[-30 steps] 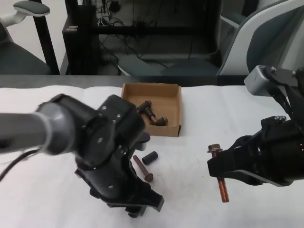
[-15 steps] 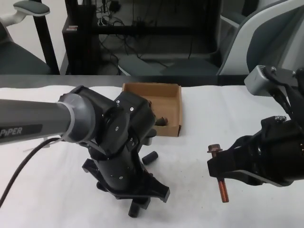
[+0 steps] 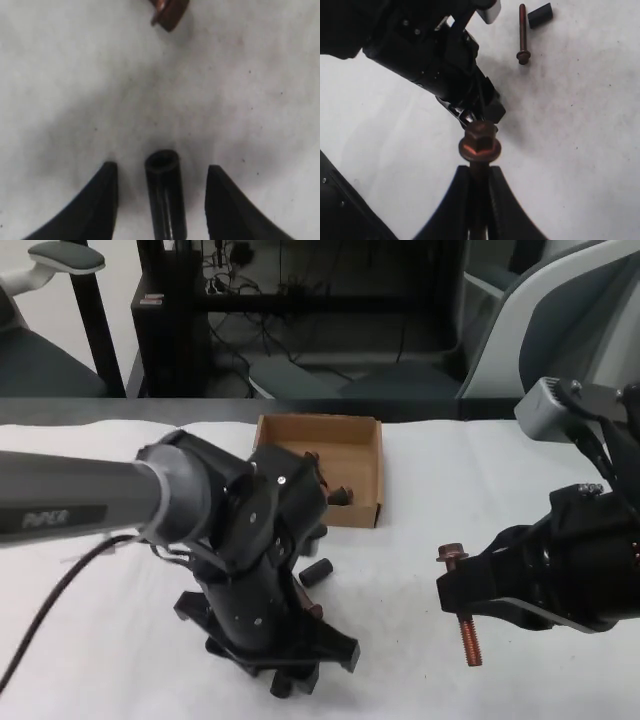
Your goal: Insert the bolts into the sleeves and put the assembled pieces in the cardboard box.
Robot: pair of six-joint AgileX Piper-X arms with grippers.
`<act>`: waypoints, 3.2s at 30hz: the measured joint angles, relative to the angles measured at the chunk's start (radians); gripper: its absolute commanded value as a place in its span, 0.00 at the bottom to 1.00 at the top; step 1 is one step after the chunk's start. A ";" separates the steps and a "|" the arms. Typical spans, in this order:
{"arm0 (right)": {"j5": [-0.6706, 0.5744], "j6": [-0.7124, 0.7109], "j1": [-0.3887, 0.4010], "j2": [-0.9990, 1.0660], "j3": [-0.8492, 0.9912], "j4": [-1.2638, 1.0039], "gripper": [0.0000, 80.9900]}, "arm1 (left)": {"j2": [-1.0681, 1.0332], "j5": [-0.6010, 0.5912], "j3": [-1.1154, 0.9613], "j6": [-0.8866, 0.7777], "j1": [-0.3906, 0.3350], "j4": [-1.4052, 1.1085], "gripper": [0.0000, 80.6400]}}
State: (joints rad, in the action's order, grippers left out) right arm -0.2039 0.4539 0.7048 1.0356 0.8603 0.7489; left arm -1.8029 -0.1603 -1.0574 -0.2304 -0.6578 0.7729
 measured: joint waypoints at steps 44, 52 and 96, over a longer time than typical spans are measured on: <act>0.032 -0.027 0.000 0.009 -0.048 -0.222 0.01 | 0.354 -0.026 0.094 0.052 0.088 -0.201 0.02; 0.041 0.058 0.000 0.158 -0.048 -0.461 0.01 | 0.570 -0.188 0.248 0.059 0.088 -0.393 0.02; -0.065 0.105 -0.053 0.401 0.151 -0.670 0.01 | 0.553 -0.341 0.312 0.097 0.235 -0.443 0.02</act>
State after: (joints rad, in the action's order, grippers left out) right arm -0.2689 0.5592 0.6519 1.4365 1.0109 0.0790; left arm -1.2495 -0.5008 -0.7451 -0.1334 -0.4229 0.3299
